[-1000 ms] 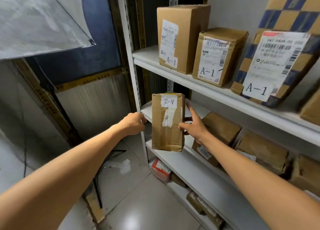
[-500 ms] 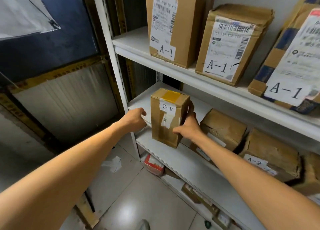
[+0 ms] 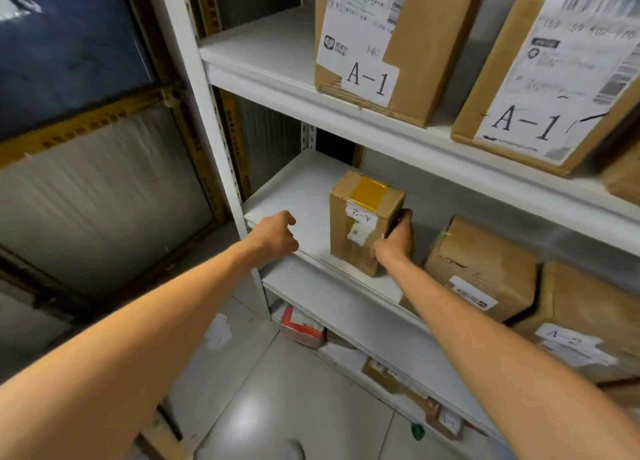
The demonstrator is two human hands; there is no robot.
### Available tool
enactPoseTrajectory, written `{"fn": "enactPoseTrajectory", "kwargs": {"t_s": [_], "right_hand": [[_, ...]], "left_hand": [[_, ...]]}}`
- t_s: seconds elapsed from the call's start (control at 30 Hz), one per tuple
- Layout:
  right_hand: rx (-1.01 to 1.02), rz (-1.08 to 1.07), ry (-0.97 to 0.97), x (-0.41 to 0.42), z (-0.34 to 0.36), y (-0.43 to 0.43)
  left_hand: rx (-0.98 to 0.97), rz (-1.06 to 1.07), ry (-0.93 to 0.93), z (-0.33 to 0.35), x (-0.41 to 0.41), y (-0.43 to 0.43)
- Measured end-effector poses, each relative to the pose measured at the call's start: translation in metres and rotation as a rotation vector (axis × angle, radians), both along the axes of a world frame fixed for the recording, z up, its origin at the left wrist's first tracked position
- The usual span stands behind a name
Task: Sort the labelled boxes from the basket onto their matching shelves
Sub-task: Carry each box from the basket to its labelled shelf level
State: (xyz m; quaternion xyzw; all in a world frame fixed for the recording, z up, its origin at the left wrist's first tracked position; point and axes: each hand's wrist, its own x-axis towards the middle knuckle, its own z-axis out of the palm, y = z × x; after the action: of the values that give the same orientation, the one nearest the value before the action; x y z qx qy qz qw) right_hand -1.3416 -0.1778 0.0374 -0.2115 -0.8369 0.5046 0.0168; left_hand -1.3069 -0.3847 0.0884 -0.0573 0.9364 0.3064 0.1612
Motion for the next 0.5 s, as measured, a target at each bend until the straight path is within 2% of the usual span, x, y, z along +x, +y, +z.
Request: {"fn": "enactPoseTrajectory", "kwargs": {"t_s": [0.13,0.23,0.37,0.5], "right_hand": [[-0.044,-0.054,-0.036,0.002,-0.009,-0.003],[-0.051,-0.024,0.089,0.002,0.009,-0.003],[0.41,0.224,0.227,-0.001,0.049,0.007],[0.731,0.399,0.117,-0.013,0.065,0.007]], "left_hand": [[-0.022,-0.049,-0.023,-0.009,-0.005,-0.009],[-0.089,-0.104,0.002,-0.005,-0.011,-0.016],[-0.143,-0.145,0.05,0.012,-0.02,-0.018],[-0.154,-0.178,0.091,0.022,-0.019,-0.012]]}}
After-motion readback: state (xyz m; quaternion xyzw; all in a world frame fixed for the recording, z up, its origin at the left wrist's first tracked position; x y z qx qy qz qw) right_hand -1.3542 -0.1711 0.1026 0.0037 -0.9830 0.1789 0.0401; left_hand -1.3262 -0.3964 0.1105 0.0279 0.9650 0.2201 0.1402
